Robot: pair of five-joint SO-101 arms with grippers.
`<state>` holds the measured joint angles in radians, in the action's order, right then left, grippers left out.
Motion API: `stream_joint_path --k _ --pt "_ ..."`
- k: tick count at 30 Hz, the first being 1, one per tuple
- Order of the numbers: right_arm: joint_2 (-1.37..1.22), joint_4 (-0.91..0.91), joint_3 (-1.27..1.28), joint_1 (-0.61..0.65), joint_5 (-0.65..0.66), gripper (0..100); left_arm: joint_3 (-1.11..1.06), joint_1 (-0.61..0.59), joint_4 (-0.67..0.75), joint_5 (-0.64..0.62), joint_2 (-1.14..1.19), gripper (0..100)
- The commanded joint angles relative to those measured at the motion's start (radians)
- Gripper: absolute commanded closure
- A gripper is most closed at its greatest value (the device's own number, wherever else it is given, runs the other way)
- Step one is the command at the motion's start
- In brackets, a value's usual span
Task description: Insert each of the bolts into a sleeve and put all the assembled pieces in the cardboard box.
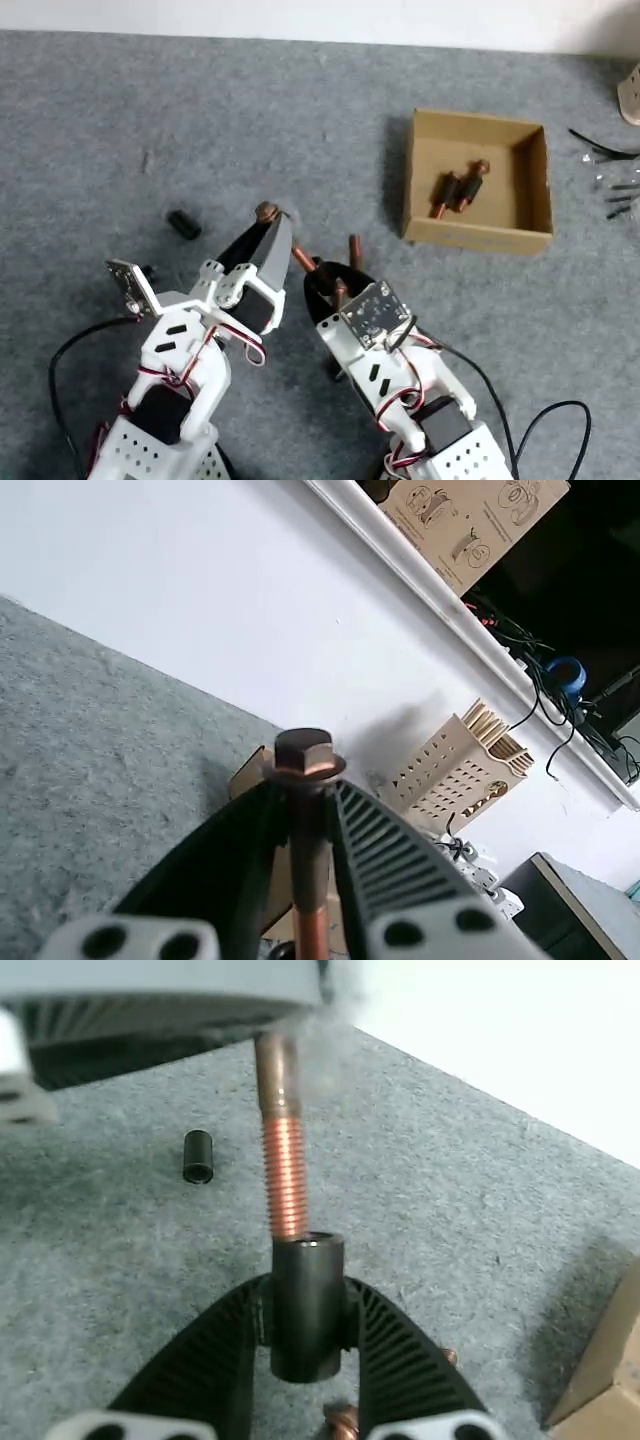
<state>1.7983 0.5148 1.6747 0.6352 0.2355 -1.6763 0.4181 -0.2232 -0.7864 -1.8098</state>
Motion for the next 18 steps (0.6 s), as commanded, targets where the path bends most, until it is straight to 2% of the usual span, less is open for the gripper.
stream_joint_path --k 1,18 --pt "0.021 -0.004 0.142 0.007 -0.008 99.3 -0.019 0.030 -0.026 -0.003 0.005 99" --pt "0.021 -0.002 0.139 0.012 -0.008 99.3 -0.019 0.013 -0.035 0.000 0.005 99"
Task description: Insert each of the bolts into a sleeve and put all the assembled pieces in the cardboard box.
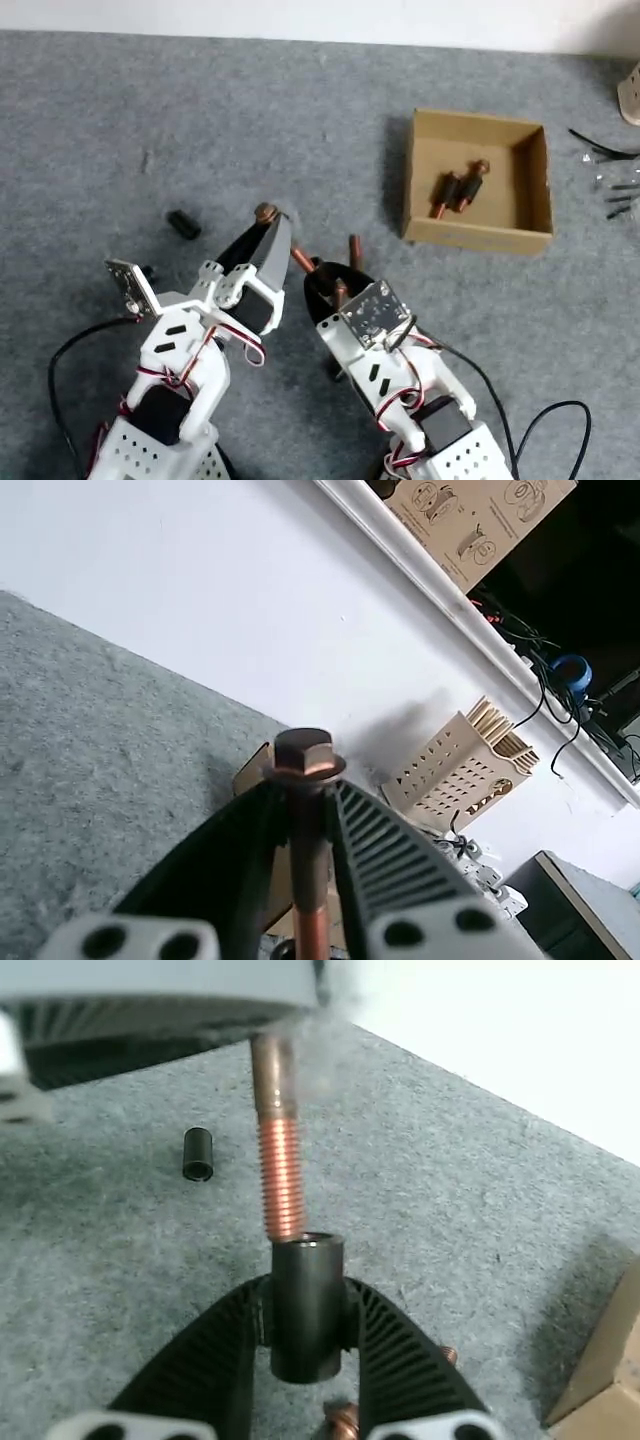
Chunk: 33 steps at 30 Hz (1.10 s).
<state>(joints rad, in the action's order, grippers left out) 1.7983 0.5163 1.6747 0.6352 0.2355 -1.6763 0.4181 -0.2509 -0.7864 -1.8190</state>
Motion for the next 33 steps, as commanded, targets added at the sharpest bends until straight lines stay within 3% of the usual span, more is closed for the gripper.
stream_joint_path --k 1,33 --pt "0.021 -0.004 0.139 0.012 -0.008 99.3 -0.019 0.013 -0.008 0.000 0.015 99" --pt "0.021 0.096 0.051 0.005 -0.009 99.3 -0.019 0.013 -0.011 -0.005 0.015 99"
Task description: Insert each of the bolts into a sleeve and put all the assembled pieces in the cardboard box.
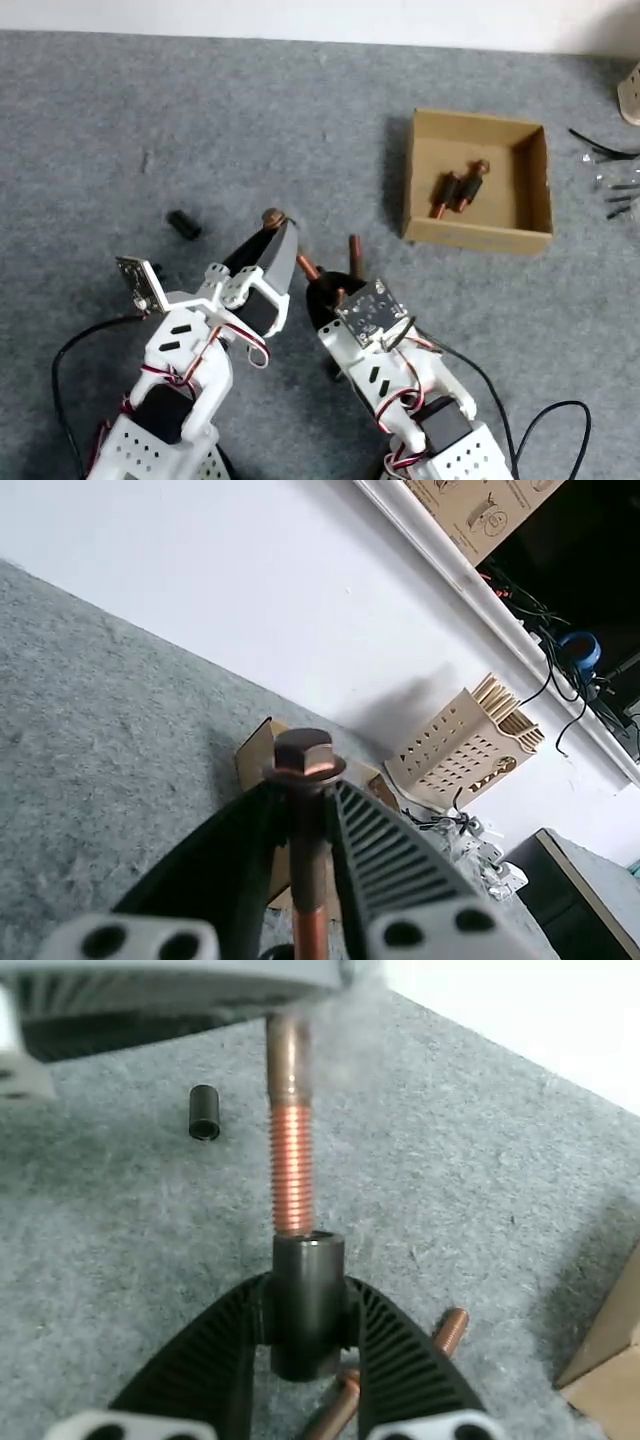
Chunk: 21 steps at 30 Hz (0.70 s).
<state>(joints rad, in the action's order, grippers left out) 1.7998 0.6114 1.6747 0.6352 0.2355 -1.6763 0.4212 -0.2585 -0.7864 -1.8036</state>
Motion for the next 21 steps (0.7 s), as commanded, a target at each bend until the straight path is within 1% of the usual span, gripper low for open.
stream_joint_path --k 1,3,6,9,21 --pt "0.019 0.001 0.051 0.005 -0.009 99.3 -0.019 0.010 -0.003 -0.005 -0.001 99" --pt "0.019 -0.035 0.053 0.007 -0.009 99.3 -0.019 0.010 -0.014 -0.005 -0.001 99" --pt "0.019 -0.153 0.062 0.005 -0.009 99.3 -0.019 0.010 -0.049 -0.005 -0.001 99" --pt "0.019 -0.197 0.102 0.005 -0.009 99.1 -0.019 0.015 -0.051 -0.006 -0.001 99" --pt "0.013 -0.188 0.117 0.010 -0.008 99.0 -0.019 0.019 -0.051 -0.006 -0.004 99"
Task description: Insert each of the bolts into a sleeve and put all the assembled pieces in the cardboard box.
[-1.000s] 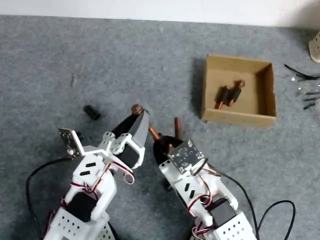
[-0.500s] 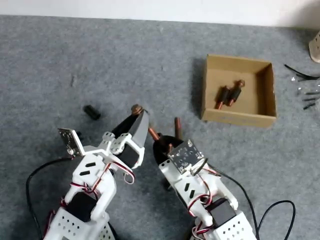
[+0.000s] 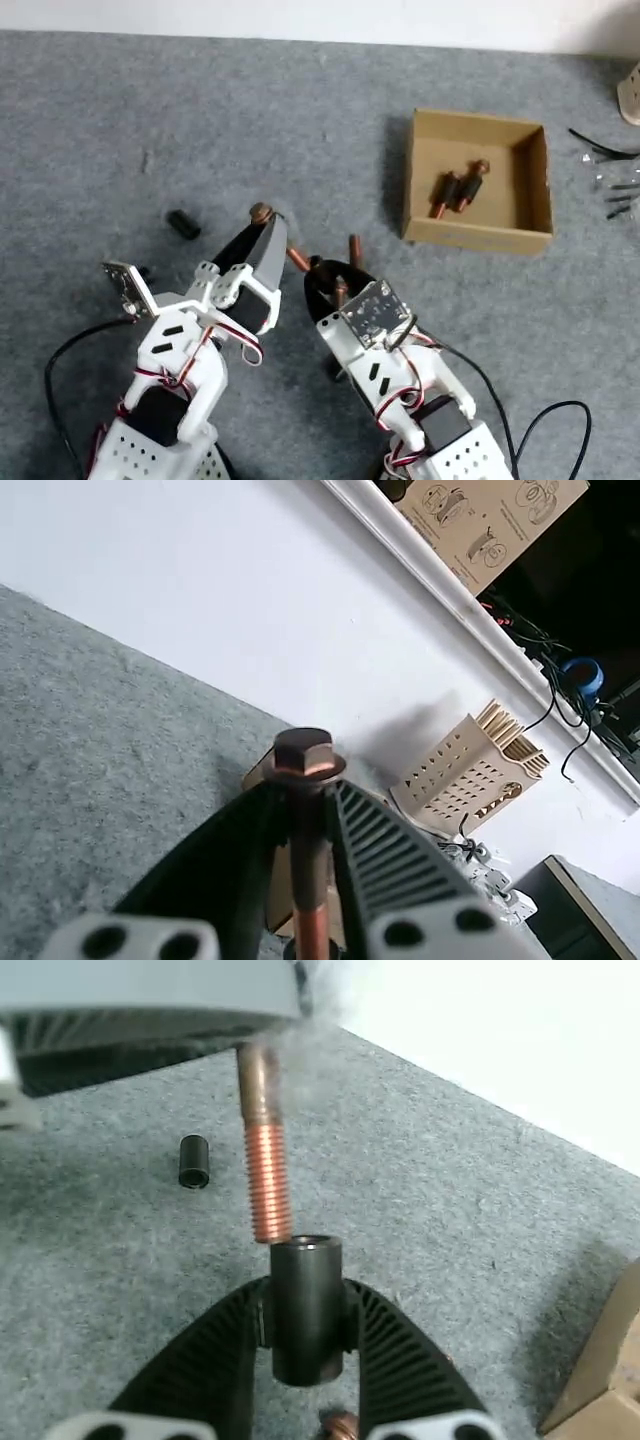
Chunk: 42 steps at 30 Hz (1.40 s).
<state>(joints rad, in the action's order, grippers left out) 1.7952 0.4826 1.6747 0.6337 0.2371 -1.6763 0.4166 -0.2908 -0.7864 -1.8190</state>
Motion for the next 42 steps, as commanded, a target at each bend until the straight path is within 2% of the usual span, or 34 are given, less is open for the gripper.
stream_joint_path --k 1,9,24,27,32,42 --pt "0.022 -0.048 0.117 0.013 -0.009 99.0 -0.019 0.024 -0.018 -0.006 0.012 99" --pt "0.022 -0.042 0.119 0.044 0.075 99.0 -0.019 0.050 -0.015 -0.006 0.012 99" --pt "0.024 -0.048 0.117 0.039 0.074 98.9 -0.019 0.054 0.015 -0.006 0.012 99" --pt "0.024 -0.048 0.117 0.039 0.071 98.8 -0.019 0.056 0.041 -0.006 0.013 99" --pt "0.024 -0.048 0.117 0.038 -0.020 98.8 -0.019 0.056 0.064 -0.008 0.015 99" --pt "0.024 -0.044 0.117 0.039 -0.020 98.8 -0.019 0.058 0.058 -0.008 0.016 99"
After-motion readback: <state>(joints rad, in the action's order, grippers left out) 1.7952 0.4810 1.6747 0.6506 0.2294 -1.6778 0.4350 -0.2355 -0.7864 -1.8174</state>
